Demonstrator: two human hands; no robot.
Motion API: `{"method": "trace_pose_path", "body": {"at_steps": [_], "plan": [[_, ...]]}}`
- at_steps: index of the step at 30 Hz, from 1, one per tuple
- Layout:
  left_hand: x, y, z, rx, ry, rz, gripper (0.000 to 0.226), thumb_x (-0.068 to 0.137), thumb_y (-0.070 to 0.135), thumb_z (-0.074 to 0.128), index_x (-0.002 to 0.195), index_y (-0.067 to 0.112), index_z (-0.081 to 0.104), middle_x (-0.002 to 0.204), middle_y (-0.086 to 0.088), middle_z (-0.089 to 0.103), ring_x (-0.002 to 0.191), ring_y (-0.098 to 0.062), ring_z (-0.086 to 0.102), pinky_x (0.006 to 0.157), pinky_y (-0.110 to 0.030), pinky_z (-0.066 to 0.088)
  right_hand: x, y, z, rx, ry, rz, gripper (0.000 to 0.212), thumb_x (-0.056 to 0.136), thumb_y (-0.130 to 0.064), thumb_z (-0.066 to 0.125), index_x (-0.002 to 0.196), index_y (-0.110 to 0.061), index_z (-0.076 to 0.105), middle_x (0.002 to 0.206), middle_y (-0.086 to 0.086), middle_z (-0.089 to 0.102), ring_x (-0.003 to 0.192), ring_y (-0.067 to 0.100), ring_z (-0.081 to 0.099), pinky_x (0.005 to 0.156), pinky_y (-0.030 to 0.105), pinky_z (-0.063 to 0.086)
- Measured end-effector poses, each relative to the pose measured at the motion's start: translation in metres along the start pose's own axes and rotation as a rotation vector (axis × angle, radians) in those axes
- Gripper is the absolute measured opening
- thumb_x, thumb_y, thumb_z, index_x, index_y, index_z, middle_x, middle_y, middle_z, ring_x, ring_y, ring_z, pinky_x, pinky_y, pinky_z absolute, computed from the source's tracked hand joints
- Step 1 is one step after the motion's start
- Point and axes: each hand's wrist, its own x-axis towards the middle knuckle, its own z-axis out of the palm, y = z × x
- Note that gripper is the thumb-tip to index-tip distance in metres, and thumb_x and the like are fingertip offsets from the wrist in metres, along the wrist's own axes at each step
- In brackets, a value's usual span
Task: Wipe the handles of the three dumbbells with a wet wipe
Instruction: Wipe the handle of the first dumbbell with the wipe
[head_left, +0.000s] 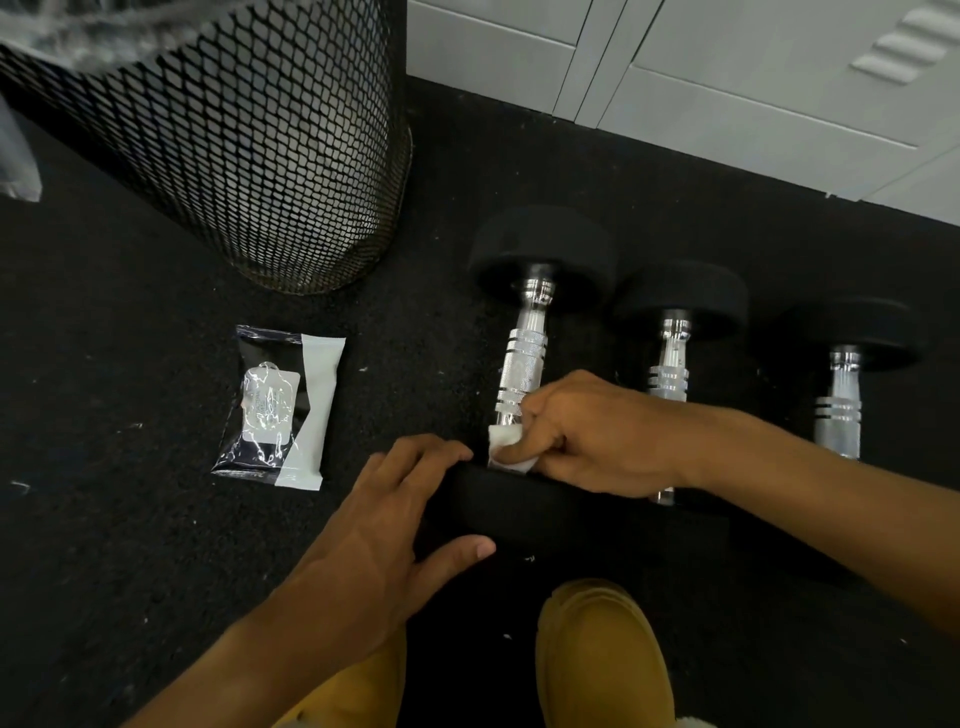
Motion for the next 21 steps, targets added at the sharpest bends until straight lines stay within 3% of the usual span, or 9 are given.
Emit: {"method": "trace_pose_path", "body": {"at_steps": [3,5,8,12,16,19,21], "plan": [[0.001,0.001,0.002,-0.002,0.0,-0.012,0.06,0.073,0.07,0.046,0.125,0.044,0.032,0.124,0.024,0.034,0.113,-0.008,0.043,0.094,-0.029,0.043,-0.005,0.0,0.006,-0.09,0.041,0.028,0.034,0.087,-0.011,0.056,0.118,-0.022,0.064,0.078,0.001,0.056,0.071,0.01,0.05,0.071,0.006,0.037],[0.0,0.0,0.002,-0.003,0.0,-0.015,0.061,0.072,0.074,0.044,0.125,0.045,0.032,0.124,0.025,0.033,0.113,-0.007,0.042,0.095,-0.026,0.042,-0.01,-0.003,0.018,-0.288,0.12,0.02,0.036,0.082,-0.011,0.059,0.117,-0.014,0.063,0.08,0.006,0.055,0.064,0.019,0.056,0.057,0.026,0.053],[-0.001,-0.003,0.001,-0.006,0.001,-0.015,0.062,0.074,0.076,0.04,0.126,0.044,0.032,0.126,0.024,0.034,0.114,-0.008,0.042,0.096,-0.027,0.041,-0.002,0.003,0.022,-0.496,0.344,0.07,0.041,0.068,-0.006,0.076,0.107,-0.003,0.065,0.073,0.012,0.056,0.052,0.026,0.057,0.042,0.031,0.048],[-0.002,-0.003,0.0,-0.016,-0.003,-0.024,0.06,0.075,0.072,0.044,0.126,0.045,0.031,0.127,0.022,0.036,0.116,-0.008,0.042,0.097,-0.029,0.041,0.022,0.009,0.002,-0.532,0.48,0.245,0.031,0.07,-0.003,0.074,0.1,0.002,0.064,0.076,0.017,0.057,0.05,0.032,0.057,0.04,0.032,0.046],[-0.002,-0.003,-0.001,-0.014,-0.012,-0.02,0.059,0.075,0.068,0.046,0.127,0.044,0.033,0.127,0.024,0.036,0.115,-0.008,0.042,0.097,-0.028,0.041,0.039,0.01,-0.018,-0.558,0.458,0.418,0.025,0.088,-0.008,0.056,0.112,-0.005,0.059,0.094,0.015,0.056,0.071,0.033,0.061,0.051,0.032,0.041],[-0.002,-0.003,-0.002,-0.015,-0.015,-0.019,0.059,0.076,0.068,0.046,0.127,0.044,0.032,0.127,0.024,0.035,0.116,-0.009,0.042,0.097,-0.028,0.041,0.039,0.012,-0.018,-0.433,0.435,0.287,0.03,0.094,-0.018,0.038,0.105,-0.006,0.062,0.094,0.012,0.053,0.078,0.032,0.059,0.061,0.037,0.051],[-0.002,-0.003,-0.002,-0.016,-0.017,-0.025,0.059,0.075,0.068,0.046,0.127,0.044,0.032,0.126,0.024,0.035,0.115,-0.008,0.042,0.096,-0.027,0.041,0.029,0.007,-0.012,-0.339,0.332,0.175,0.027,0.092,-0.018,0.043,0.101,-0.009,0.067,0.09,0.008,0.053,0.08,0.026,0.058,0.069,0.042,0.052]]}}
